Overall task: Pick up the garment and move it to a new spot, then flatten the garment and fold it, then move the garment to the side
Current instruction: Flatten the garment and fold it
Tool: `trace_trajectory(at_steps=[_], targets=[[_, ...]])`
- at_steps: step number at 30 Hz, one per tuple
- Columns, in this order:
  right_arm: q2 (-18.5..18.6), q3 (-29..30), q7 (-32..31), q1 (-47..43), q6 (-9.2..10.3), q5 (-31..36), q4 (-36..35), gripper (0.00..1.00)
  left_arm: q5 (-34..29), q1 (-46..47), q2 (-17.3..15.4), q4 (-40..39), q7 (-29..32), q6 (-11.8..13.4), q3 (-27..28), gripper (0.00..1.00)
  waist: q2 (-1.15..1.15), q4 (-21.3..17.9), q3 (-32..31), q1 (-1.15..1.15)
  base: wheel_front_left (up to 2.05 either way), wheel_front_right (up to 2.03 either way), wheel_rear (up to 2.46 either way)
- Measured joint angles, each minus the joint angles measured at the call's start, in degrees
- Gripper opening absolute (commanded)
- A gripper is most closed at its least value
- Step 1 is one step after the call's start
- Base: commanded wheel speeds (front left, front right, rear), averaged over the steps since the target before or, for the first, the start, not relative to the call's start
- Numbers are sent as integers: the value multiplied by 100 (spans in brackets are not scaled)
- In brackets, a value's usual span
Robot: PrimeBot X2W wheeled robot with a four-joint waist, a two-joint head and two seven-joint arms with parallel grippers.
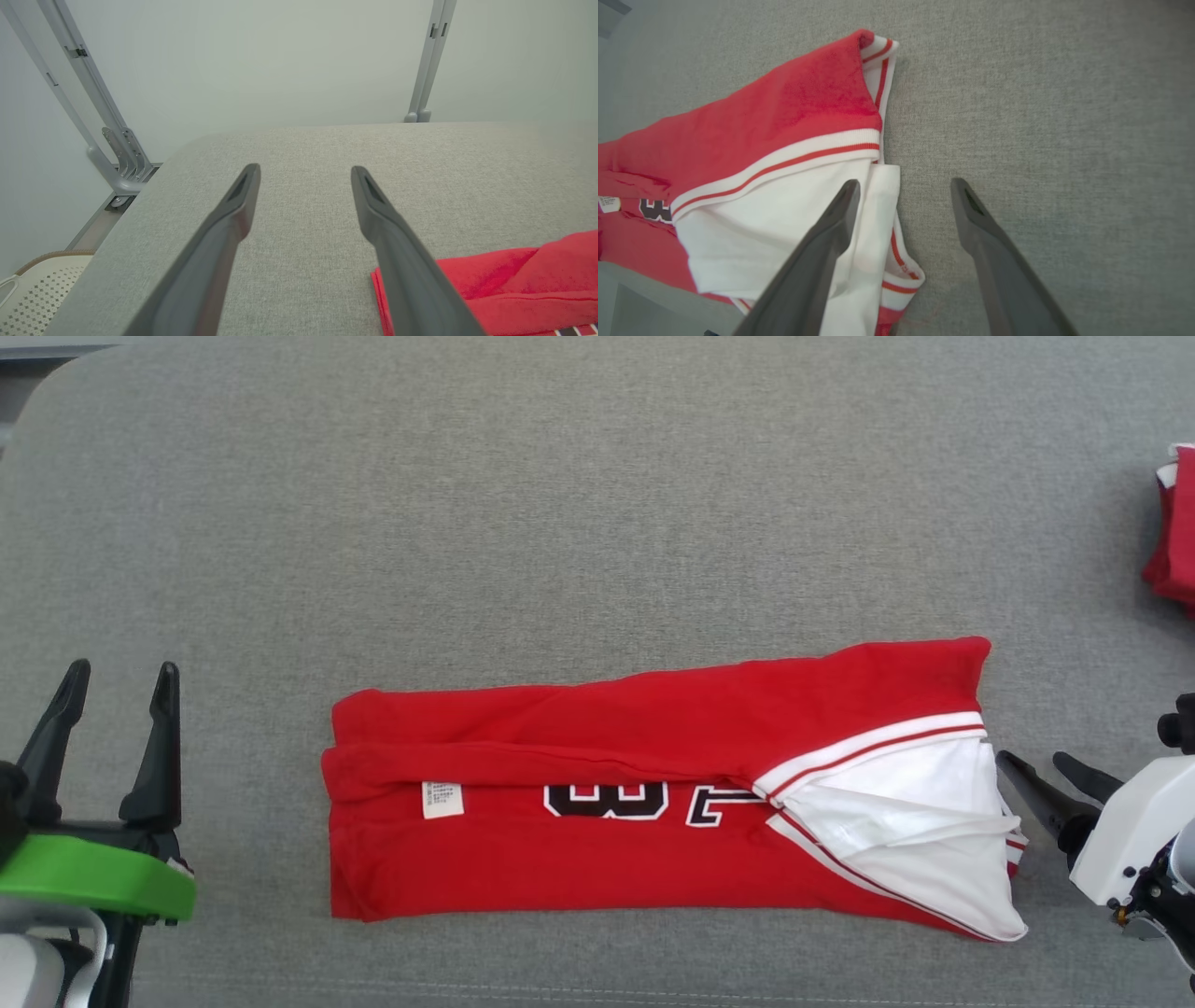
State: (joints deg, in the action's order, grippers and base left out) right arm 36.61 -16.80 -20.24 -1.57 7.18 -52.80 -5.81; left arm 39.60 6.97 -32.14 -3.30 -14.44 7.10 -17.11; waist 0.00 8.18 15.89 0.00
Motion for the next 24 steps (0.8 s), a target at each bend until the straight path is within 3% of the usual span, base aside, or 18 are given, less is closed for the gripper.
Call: trace_trajectory(at_steps=[4,9,15,22,23,24], targets=[[-153,15,-26,-6,0,-125,485,100,-225,-463,347,189,1,0,377,100,0,335,-32,0,0,0,0],[-183,30,-85,-18,0,-247,824,100,-372,-666,688,35,0,0,467,100,0,673,-85,0,0,0,0],[-235,-10,-189,58,-1,-327,1082,100,-573,-1004,846,-102,0,0,747,100,0,972,-189,0,0,0,0],[-630,-70,-561,364,-1,-856,1397,100,-759,-1224,1000,-320,0,0,961,100,0,1019,-271,0,0,0,0],[-668,-55,-593,393,-2,-951,1459,81,-794,-1229,1003,-345,0,0,949,100,0,1008,-268,0,0,0,0],[-697,-34,-639,426,-3,-1046,1508,37,-822,-1229,1016,-386,0,0,924,100,0,1003,-267,0,0,0,0]])
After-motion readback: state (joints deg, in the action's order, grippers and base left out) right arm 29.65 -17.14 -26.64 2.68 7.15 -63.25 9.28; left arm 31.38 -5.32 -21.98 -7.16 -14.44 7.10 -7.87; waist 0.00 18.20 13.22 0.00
